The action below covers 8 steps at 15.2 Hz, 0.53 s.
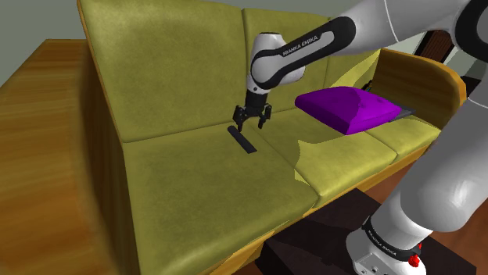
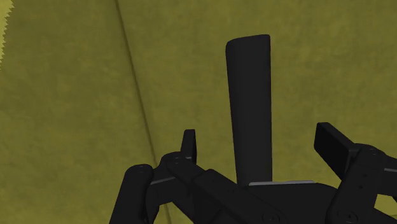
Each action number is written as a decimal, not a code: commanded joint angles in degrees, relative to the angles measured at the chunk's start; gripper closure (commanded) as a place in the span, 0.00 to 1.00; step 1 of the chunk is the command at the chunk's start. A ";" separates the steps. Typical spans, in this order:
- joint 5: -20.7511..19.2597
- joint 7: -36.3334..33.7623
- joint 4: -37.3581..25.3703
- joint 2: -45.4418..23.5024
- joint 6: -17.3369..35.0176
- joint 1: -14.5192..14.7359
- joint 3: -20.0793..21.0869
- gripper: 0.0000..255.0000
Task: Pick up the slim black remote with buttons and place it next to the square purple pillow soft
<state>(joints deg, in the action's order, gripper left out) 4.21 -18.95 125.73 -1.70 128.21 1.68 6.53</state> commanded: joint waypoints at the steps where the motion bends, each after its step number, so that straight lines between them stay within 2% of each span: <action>1: 0.09 -1.13 -1.90 -3.74 1.59 0.37 0.33 0.00; 8: -0.13 -1.31 -0.17 -7.06 6.65 0.64 0.41 0.00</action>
<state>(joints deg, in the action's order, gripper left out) 4.11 -20.32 125.34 -8.05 133.90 2.33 6.97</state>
